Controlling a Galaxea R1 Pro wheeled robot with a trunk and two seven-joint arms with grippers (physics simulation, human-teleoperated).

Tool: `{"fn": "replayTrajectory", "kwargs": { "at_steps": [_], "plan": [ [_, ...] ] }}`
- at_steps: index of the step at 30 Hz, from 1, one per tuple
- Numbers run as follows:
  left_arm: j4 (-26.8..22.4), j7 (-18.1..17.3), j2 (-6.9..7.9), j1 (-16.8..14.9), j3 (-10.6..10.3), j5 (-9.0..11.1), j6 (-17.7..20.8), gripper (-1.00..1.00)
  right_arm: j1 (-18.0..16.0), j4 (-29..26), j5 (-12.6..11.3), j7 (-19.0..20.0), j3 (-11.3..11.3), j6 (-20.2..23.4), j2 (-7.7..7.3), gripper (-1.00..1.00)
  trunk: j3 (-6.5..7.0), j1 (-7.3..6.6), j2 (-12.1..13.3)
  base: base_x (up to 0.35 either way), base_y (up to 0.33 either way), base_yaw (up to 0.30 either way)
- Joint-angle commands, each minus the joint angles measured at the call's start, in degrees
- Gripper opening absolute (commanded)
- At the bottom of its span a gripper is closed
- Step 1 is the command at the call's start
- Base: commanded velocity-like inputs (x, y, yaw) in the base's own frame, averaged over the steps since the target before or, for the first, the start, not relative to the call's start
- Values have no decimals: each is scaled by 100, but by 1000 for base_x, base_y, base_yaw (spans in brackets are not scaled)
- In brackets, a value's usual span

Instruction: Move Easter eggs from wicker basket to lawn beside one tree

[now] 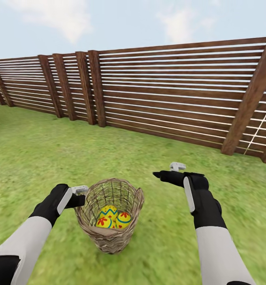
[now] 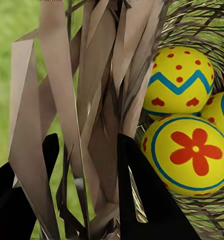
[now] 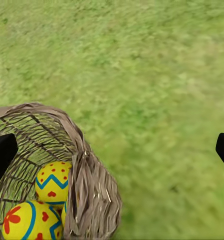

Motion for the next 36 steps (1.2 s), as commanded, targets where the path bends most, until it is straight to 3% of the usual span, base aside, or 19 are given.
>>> {"fn": "replayTrajectory", "kwargs": {
  "at_steps": [1, 9, 36],
  "plan": [
    [-6, 57, 7, -3, -20, 51, 21, -100, -4, -1, 46, 40, -16, 24, 8, 100, 13, -24, 39, 0, 0, 282],
    [-6, 57, 9, -3, -20, 51, 21, -100, -4, 690, 105, 6, -27, -95, -35, 100, 156, -199, 360, 0, 0, 294],
    [-6, 57, 26, -3, -11, 51, 30, -100, -4, 671, 111, 13, 1, -99, -35, 100, 515, -792, 1443, 0, 0, 260]
  ]
}}
